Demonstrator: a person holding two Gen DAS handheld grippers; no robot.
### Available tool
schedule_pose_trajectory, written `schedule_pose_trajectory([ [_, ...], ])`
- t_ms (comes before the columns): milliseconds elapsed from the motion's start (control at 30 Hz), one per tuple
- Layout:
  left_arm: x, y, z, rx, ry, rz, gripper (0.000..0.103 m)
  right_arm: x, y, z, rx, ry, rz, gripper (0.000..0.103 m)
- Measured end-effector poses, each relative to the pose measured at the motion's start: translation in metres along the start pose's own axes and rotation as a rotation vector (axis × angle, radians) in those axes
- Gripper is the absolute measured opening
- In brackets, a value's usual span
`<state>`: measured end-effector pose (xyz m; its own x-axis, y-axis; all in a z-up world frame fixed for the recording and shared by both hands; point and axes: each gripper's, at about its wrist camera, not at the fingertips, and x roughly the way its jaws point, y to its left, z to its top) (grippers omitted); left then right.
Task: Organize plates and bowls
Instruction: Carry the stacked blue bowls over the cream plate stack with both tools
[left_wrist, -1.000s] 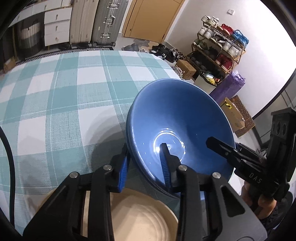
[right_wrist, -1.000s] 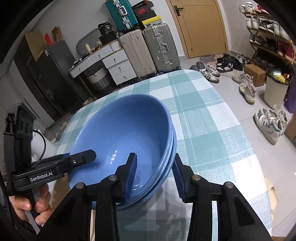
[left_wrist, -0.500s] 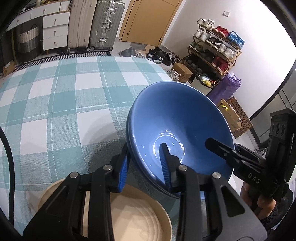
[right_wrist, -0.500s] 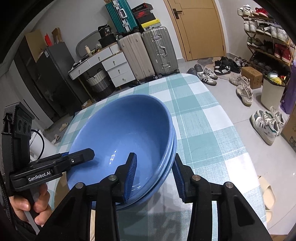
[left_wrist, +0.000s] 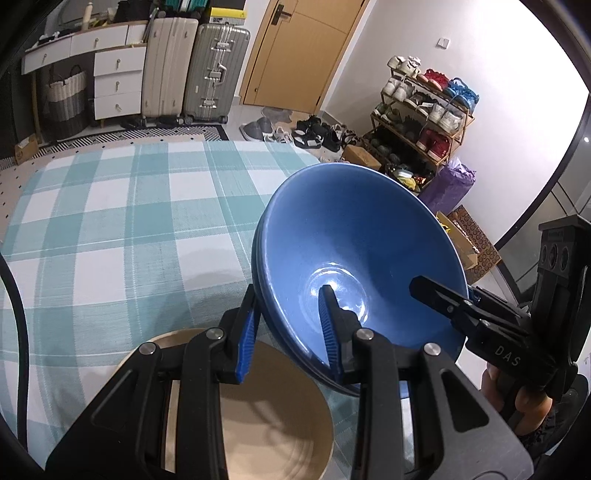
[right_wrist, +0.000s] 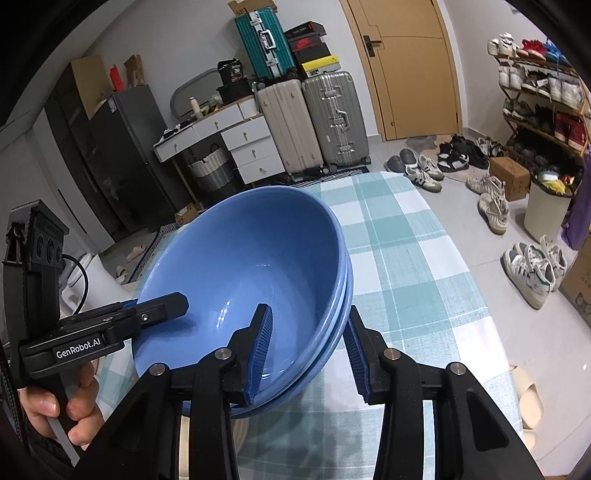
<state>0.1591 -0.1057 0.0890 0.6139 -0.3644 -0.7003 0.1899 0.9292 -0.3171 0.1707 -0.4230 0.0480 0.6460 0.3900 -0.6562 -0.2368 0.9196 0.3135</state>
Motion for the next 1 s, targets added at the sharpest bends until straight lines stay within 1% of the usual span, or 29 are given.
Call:
schedule_pose_trajectory([
  [267, -0.047, 0.001, -0.012, -0.006, -0.039, 0.021, 0.028, -0.018, 0.028, -0.004, -0.035, -0.015, 0.02, 0.04],
  [567, -0.1, 0.011, -0.034, -0.03, -0.075, 0.046, 0.028, -0.031, 0.062, -0.014, -0.084, -0.013, 0.046, 0.04],
  [767, -0.127, 0.023, -0.054, -0.058, -0.088, 0.076, 0.028, -0.028, 0.083, -0.022, -0.111, 0.003, 0.072, 0.04],
  [1000, -0.143, 0.042, -0.075, -0.092, -0.09, 0.108, 0.028, -0.016, 0.104, -0.034, -0.14, 0.035, 0.096, 0.04],
])
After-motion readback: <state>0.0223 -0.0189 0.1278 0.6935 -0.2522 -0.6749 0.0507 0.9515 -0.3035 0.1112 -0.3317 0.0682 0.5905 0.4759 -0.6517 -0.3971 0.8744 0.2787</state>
